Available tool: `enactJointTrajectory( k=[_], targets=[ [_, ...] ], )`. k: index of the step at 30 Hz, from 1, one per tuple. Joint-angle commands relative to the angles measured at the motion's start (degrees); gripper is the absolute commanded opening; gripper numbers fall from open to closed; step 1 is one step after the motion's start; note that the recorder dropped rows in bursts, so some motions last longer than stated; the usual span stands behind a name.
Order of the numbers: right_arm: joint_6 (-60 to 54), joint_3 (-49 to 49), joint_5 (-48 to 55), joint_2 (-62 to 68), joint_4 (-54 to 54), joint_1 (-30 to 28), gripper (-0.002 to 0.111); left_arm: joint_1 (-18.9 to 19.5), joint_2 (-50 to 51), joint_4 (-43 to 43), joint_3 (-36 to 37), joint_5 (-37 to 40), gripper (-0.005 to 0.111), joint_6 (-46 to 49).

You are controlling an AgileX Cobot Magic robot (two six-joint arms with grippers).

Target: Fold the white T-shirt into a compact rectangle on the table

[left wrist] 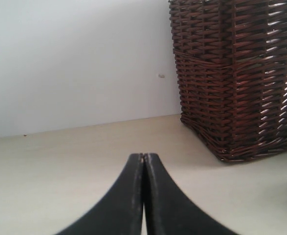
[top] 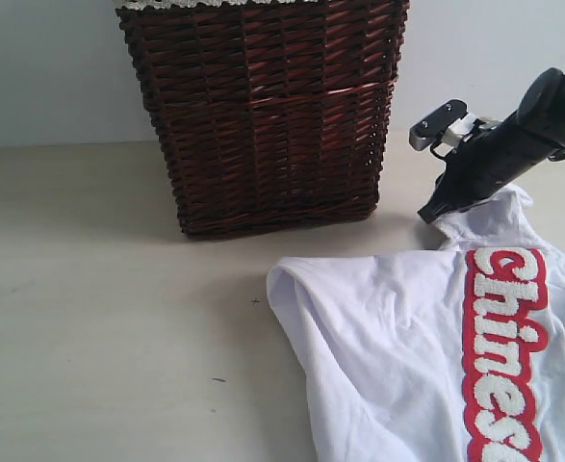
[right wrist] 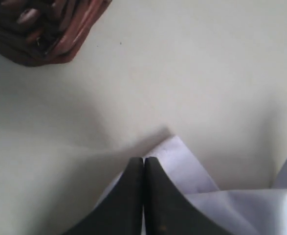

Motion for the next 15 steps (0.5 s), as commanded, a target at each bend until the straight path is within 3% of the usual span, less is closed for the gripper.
enactJointTrajectory(
  k=[1, 9, 11, 13, 15],
  targets=[
    [0.55, -0.15, -1.54, 2.49, 0.06, 0.05, 0.000, -0.24, -0.34, -0.02, -0.02, -0.01, 0.000, -0.17],
    [-2.71, -0.15, -9.34, 6.61, 3.27, 0.05, 0.000, -0.24, -0.34, -0.02, -0.02, -0.01, 0.000, -0.17],
    [-14.93, -0.15, -10.09, 7.07, 8.64, 0.05, 0.000, -0.24, -0.34, -0.02, -0.02, -0.01, 0.000, -0.17],
    [-30.28, -0.15, -4.44, 7.11, 16.59, 0.05, 0.000, -0.24, -0.34, -0.02, -0.02, -0.01, 0.000, -0.17],
    [-37.51, -0.15, 2.42, 7.11, 19.84, 0.05, 0.000, -0.24, -0.34, -0.02, -0.02, -0.01, 0.000, -0.17]
  ],
)
